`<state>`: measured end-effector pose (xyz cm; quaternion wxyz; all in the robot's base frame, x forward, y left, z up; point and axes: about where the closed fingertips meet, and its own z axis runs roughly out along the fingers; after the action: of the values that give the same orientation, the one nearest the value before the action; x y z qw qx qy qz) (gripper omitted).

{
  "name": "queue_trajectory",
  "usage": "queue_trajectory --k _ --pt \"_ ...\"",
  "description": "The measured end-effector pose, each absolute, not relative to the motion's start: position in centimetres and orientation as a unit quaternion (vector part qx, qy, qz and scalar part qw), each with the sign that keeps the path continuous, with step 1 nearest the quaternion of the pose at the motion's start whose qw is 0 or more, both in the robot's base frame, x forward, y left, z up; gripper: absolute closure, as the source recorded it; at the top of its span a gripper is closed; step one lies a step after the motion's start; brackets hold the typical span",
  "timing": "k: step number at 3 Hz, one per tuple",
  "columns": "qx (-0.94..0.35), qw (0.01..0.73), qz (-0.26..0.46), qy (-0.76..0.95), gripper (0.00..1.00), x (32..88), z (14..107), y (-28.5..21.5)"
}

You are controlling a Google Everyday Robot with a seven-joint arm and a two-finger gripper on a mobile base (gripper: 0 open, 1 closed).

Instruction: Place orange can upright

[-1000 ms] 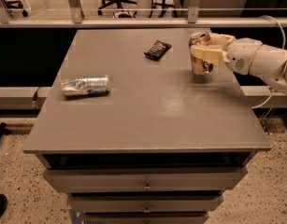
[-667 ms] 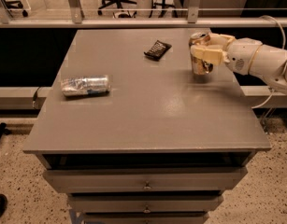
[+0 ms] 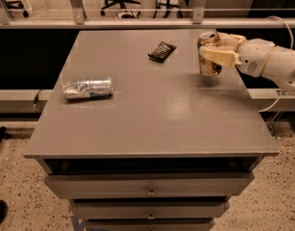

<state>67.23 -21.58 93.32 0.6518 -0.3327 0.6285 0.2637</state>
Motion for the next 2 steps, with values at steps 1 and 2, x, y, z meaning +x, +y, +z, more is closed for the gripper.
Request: queue_trajectory --k 1,2 --pt "-0.334 0.657 0.299 0.606 1.00 66.73 93.07 -21.76" --pt "-0.335 0.658 0.324 0.592 1.00 66.44 92.55 -21.27"
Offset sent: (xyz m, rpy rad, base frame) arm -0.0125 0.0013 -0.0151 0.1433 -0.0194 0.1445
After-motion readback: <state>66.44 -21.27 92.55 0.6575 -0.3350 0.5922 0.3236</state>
